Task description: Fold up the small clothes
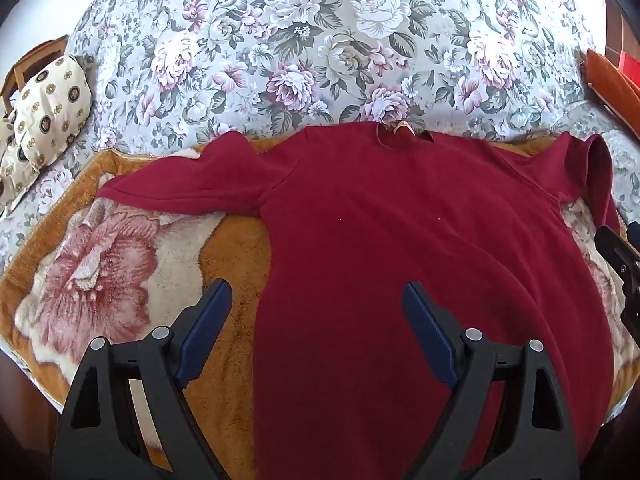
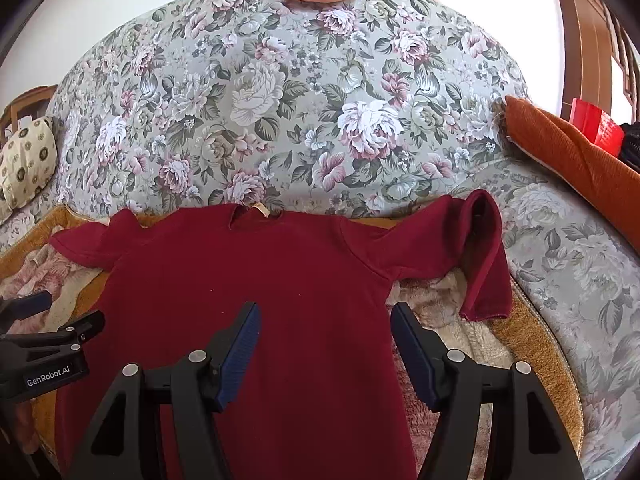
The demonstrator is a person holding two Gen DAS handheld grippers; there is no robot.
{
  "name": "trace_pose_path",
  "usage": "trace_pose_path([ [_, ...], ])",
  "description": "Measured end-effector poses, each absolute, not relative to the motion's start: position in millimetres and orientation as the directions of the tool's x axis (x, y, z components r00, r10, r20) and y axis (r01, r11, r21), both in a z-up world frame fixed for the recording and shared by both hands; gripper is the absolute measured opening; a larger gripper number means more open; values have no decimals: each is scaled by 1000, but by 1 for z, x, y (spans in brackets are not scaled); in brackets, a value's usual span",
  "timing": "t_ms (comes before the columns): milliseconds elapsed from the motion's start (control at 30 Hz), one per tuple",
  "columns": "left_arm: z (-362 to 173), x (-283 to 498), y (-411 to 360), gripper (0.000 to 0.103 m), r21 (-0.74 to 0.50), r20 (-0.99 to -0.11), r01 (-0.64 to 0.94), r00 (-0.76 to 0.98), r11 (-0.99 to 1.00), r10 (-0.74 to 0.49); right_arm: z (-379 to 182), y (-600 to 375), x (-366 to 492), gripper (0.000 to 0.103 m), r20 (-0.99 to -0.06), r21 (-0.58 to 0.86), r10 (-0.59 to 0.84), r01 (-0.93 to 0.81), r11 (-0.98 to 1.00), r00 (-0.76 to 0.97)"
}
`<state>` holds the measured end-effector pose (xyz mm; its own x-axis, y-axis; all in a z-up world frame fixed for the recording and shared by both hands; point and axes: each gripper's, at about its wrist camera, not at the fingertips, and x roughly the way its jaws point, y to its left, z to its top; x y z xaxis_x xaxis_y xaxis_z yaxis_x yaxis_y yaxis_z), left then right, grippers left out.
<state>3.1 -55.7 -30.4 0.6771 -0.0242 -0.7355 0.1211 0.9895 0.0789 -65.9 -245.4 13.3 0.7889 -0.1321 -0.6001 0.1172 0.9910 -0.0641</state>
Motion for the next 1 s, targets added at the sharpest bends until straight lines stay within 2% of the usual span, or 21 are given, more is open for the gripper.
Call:
trace_pose_path([
  [1000,-38,6,-50,87,73,-758,121,652,990,-23,8,-251,-63,65,-610,-51,-132,127,991,782],
])
